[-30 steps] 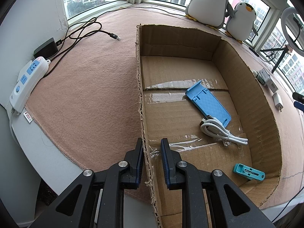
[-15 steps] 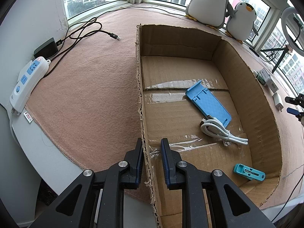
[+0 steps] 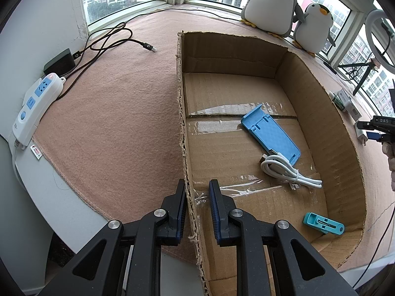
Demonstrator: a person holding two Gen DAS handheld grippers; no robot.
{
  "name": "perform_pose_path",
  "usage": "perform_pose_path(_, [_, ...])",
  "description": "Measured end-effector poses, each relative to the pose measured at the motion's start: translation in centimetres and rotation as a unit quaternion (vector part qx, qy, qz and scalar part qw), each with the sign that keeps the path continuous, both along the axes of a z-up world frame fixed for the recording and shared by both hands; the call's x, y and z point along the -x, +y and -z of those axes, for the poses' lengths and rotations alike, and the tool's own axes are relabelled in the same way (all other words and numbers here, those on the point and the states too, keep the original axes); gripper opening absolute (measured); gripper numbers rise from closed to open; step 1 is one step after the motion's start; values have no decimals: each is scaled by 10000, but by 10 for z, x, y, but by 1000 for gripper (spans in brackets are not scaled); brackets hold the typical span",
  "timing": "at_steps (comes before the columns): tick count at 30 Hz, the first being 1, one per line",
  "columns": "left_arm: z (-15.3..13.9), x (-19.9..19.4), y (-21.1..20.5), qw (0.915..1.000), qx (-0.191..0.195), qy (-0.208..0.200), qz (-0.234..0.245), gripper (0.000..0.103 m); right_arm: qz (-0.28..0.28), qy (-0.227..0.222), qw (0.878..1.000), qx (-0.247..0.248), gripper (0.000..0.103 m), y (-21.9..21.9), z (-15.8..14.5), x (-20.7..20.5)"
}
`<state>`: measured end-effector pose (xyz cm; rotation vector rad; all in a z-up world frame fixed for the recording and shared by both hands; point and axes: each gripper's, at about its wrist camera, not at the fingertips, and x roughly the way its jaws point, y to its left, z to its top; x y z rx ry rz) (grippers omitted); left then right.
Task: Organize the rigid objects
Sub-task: 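Swing the right tool back toward the white charger, then close the right gripper on the white charger and lift it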
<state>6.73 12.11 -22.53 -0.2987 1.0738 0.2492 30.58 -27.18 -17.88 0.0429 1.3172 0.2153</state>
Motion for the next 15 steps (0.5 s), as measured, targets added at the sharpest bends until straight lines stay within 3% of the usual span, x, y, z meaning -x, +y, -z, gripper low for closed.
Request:
perform_pose_path(5, [0,0,0,10000,4,-1,3,19,-19,85,9998,166,56,6,4,-3])
perform_pose_path(10, [1,0,0,10000,8,-3,3,19,-45,100,9994,323,47,11,6,-3])
perform_pose_path(12, [1,0,0,10000,6,-4,3,19,-17,98,9991,418,36,10,6,-3])
perform_pose_path(15, [1,0,0,10000,10,-3,2,19,-34,131,9988,463,32,8,4,-2])
